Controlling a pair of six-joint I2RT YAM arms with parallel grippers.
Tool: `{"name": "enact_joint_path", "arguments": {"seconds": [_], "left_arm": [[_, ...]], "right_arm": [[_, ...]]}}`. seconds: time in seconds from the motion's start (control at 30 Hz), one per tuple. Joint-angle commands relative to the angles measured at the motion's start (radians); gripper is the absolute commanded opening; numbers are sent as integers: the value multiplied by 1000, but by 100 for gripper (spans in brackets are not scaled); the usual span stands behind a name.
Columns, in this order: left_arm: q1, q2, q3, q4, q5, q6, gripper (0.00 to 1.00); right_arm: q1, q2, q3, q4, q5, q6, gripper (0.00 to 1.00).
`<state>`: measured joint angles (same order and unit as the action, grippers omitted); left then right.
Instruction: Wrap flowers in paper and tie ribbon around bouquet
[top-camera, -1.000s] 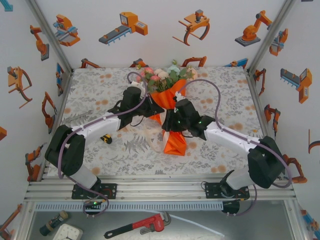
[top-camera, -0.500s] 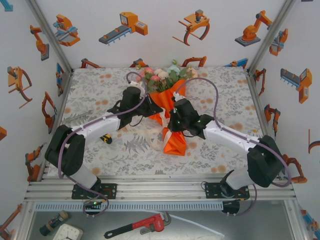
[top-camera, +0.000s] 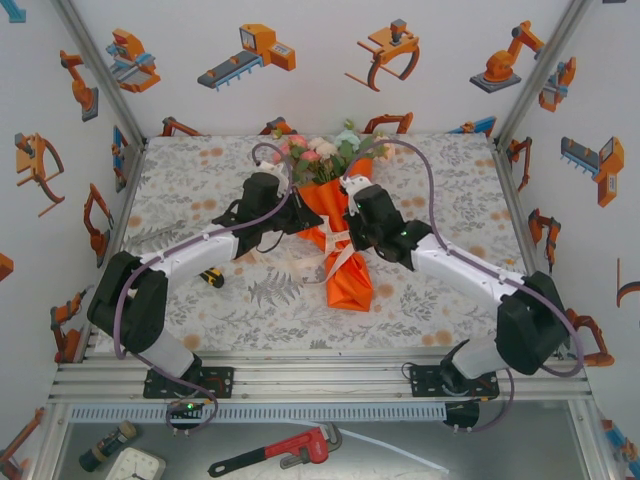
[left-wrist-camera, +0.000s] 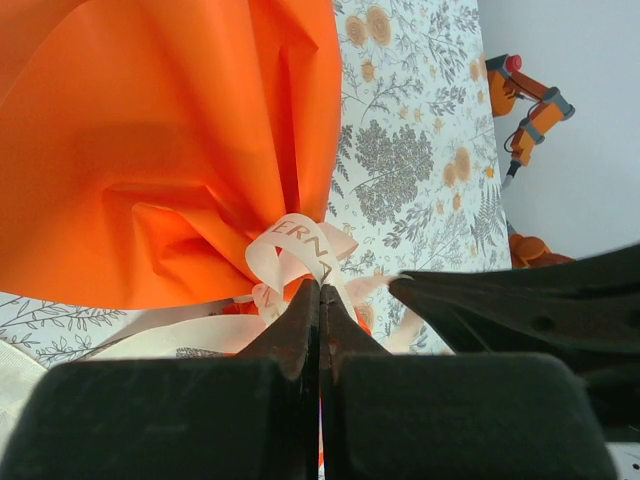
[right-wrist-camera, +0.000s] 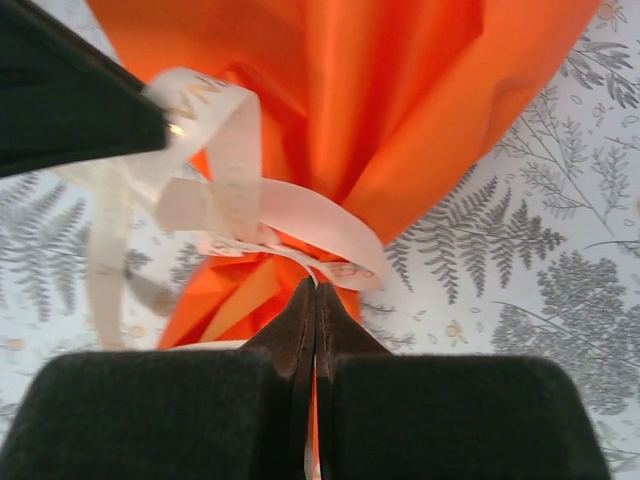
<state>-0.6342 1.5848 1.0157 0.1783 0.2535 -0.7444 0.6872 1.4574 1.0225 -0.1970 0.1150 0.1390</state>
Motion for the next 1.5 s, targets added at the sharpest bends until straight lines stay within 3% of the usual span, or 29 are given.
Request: {"name": "enact_joint_path", "arguments": {"seconds": [0.0, 0.17, 0.27, 0.47, 0.57, 0.73, 0.87, 0.93, 1.07, 1.2, 1.47], "left_arm": [[5, -48, -34, -32, -44, 20, 0], [44, -106, -130, -101, -200, 20, 0], [82, -90, -167, -150, -219, -25, 9], [98, -73, -202, -91, -173, -24, 28], [114, -121, -178, -144, -196, 34, 48], [90, -258, -187, -94, -132, 282, 58], [7, -323, -224, -4, 47, 562, 57], [-31, -322, -234, 4, 99, 616, 53], [-42, -250, -268, 142, 185, 415, 49], [-69, -134, -320, 387, 215, 219, 49], [-81, 20, -304, 535, 217, 128, 44]], "right_arm": [[-17, 48, -14, 26, 40, -97, 0], [-24, 65, -34, 68, -163, -65, 0], [-23, 55, -74, 158, -309, 5, 0], [-24, 66, -103, 211, -321, 58, 0], [-24, 69, -85, 187, -328, 52, 0], [-25, 63, -73, 175, -360, 41, 0], [-25, 61, -72, 168, -358, 33, 0], [-25, 63, -72, 163, -351, 31, 0], [-25, 70, -67, 166, -354, 45, 0], [-25, 79, -59, 180, -361, 73, 0], [-30, 90, -53, 197, -396, 119, 0]]}}
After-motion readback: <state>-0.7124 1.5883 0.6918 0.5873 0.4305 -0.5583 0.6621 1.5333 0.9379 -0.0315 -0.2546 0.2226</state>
